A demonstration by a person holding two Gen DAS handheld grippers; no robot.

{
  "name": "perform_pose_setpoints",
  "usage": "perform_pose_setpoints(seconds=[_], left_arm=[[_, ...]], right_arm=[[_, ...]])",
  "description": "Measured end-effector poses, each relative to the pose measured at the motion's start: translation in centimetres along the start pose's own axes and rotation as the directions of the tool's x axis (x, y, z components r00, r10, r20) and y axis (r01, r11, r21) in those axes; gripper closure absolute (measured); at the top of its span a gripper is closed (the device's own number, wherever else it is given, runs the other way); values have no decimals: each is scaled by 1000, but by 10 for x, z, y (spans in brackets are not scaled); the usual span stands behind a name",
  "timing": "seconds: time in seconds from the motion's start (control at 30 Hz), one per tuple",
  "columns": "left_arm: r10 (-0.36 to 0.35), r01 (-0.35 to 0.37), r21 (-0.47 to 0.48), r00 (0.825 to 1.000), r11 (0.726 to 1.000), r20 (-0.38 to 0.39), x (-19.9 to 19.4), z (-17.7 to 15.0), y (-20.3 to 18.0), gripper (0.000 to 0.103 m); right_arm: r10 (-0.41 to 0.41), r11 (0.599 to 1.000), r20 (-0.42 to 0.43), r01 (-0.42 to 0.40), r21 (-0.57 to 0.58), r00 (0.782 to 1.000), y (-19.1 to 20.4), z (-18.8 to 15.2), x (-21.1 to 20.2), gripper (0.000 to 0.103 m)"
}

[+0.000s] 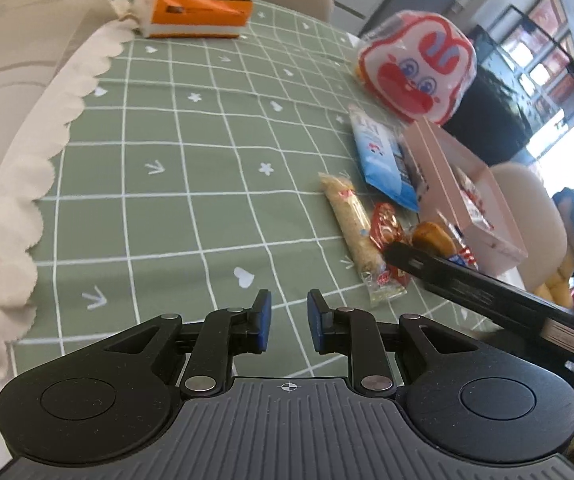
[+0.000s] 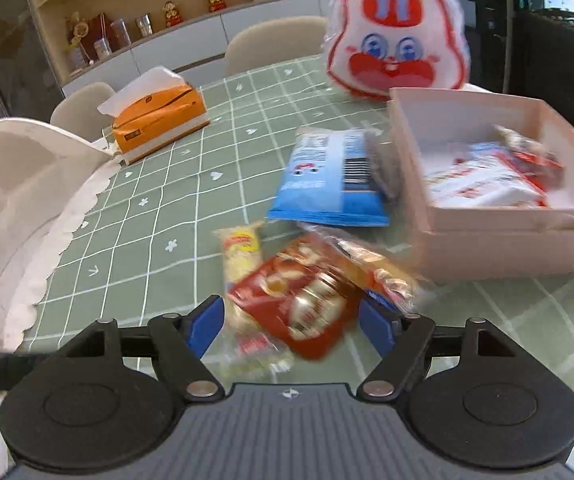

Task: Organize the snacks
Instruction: 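Reach the left tool to the yellow stick snack bag while the right tool approaches the red egg-snack bag, then grasp the yellow stick bag with the left tool while the right tool grasps the red bag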

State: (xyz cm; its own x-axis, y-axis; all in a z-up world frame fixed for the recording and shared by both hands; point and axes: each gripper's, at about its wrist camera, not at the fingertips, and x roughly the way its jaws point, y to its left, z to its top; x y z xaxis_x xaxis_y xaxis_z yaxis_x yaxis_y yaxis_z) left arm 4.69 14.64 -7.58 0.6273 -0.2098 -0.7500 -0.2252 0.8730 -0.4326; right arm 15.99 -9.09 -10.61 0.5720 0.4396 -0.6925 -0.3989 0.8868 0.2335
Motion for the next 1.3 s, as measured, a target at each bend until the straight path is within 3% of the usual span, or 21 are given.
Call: perform_pose_setpoints(seconds=[0.1, 0.17, 0.3, 0.47, 0.57, 0.77, 0.97, 1.13, 1.3], left_arm=[[-6, 6, -13, 1000, 1000, -13, -3, -7, 0, 80], [-13, 13, -17, 1000, 1000, -11, -8, -12, 1, 80], [-15, 15, -53, 1000, 998, 0, -18, -20, 15, 80], [3, -2, -92, 1000, 996, 8, -24, -23, 34, 80], [-5, 5, -87, 1000, 996, 2, -22, -22, 37, 80], [-29, 28, -46, 999, 999, -33, -8, -19, 27, 80], [-54, 53, -35, 998, 998, -31, 0, -16, 15, 80], [-85, 84, -57, 996, 995, -12, 7, -7, 7, 80], [-111, 109, -43, 992, 993, -51, 24, 1, -19, 80]], right_arm=[[-58, 998, -8, 58, 13, 998, 8, 9, 25, 23], [-62, 996, -14, 62, 58, 998, 4, 15, 36, 13], [-57, 998, -35, 59, 33, 998, 12, 22, 49, 13], [-16, 995, -25, 14, -98, 1000, 37, 10, 34, 38], [52, 991, -45, -57, -123, 998, 47, 0, 22, 54], [105, 985, -57, -112, -132, 993, 51, -24, -5, 64], [135, 989, -54, -138, -49, 989, 27, -36, -28, 69], [79, 995, -21, -80, -51, 997, 8, -45, -41, 69], [19, 993, 13, -17, -116, 1000, 0, -52, -57, 69]])
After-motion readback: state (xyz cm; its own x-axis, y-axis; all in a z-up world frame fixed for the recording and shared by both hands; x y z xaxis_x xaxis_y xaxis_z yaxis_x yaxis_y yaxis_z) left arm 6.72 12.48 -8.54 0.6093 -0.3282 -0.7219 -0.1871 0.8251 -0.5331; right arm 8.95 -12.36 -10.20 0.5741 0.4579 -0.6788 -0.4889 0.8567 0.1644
